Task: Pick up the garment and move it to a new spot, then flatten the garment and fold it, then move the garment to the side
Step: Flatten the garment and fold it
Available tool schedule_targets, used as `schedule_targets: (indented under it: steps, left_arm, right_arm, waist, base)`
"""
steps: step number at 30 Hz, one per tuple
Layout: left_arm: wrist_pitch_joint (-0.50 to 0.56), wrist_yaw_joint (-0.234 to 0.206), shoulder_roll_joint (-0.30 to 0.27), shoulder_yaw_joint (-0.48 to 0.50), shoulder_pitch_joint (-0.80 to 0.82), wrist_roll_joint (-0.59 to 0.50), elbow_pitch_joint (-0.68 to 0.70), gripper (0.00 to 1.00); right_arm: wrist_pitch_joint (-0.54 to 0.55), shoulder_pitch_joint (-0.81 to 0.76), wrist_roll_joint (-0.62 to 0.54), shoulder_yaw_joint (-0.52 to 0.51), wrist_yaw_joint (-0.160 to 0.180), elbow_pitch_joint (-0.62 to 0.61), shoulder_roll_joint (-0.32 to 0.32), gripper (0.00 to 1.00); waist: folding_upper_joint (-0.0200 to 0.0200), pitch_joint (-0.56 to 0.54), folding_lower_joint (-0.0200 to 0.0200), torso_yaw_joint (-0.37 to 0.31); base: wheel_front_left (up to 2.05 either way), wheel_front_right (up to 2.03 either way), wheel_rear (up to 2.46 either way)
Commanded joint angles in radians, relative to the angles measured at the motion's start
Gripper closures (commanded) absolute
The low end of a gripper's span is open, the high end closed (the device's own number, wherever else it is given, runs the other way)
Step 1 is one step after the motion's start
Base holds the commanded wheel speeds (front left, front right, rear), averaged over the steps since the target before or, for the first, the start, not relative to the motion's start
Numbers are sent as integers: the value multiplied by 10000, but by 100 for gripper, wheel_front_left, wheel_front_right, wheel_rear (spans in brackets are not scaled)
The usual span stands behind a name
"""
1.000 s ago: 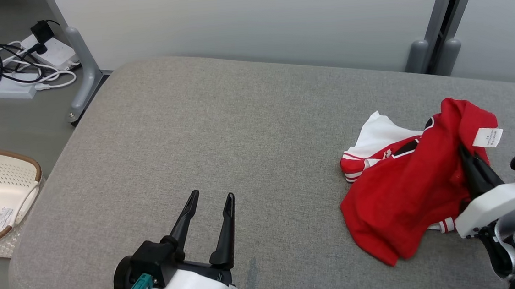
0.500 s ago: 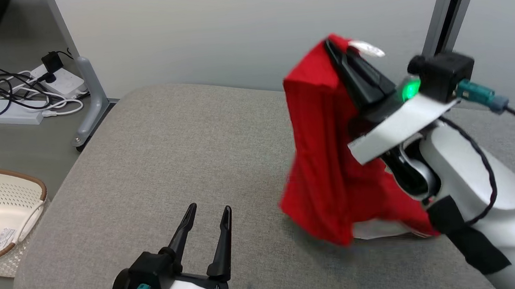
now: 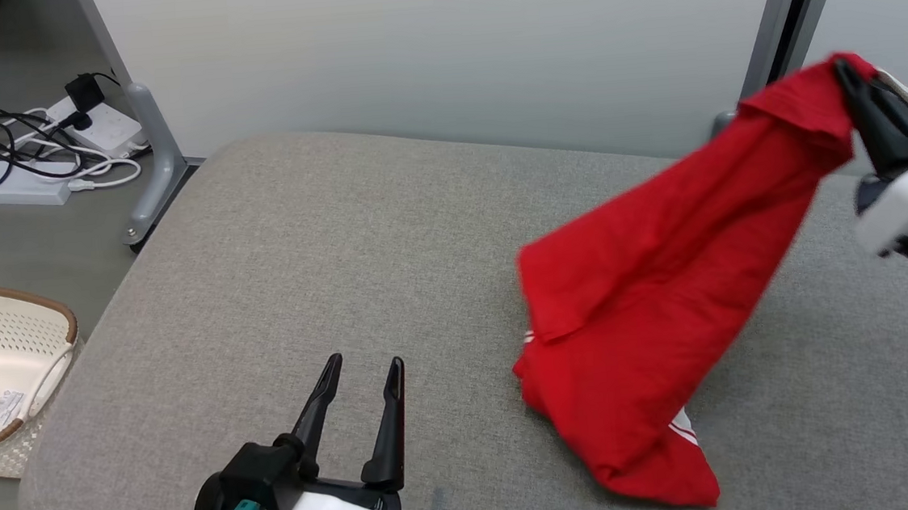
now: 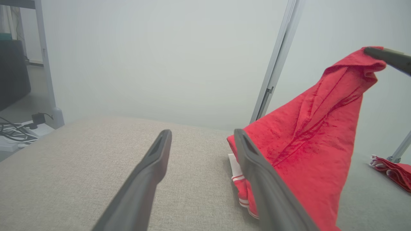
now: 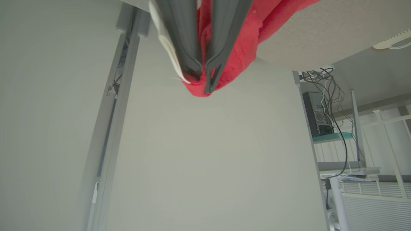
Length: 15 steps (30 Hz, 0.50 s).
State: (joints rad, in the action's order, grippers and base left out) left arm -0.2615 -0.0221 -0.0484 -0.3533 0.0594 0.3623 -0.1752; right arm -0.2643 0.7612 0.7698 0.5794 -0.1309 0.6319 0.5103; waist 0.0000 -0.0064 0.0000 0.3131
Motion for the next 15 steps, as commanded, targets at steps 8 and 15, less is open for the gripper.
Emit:
schedule_targets:
  steps: [8, 15]
  left_arm:
    - [-28, -96, -45, 128, 168, 20, 7, 0]
    - [-28, -69, -50, 81, 351, -4, -30, 0]
  right_arm:
    - [391, -1603, 1079, 446, 3, 2052, 1425, 100]
    - [736, -1953, 1430, 418, 3, 4261, 1037, 0]
  waist:
    - [0, 222, 0, -419]
    - [0, 302, 0, -980]
  base:
    - [0, 0, 0]
    - [0, 0, 0]
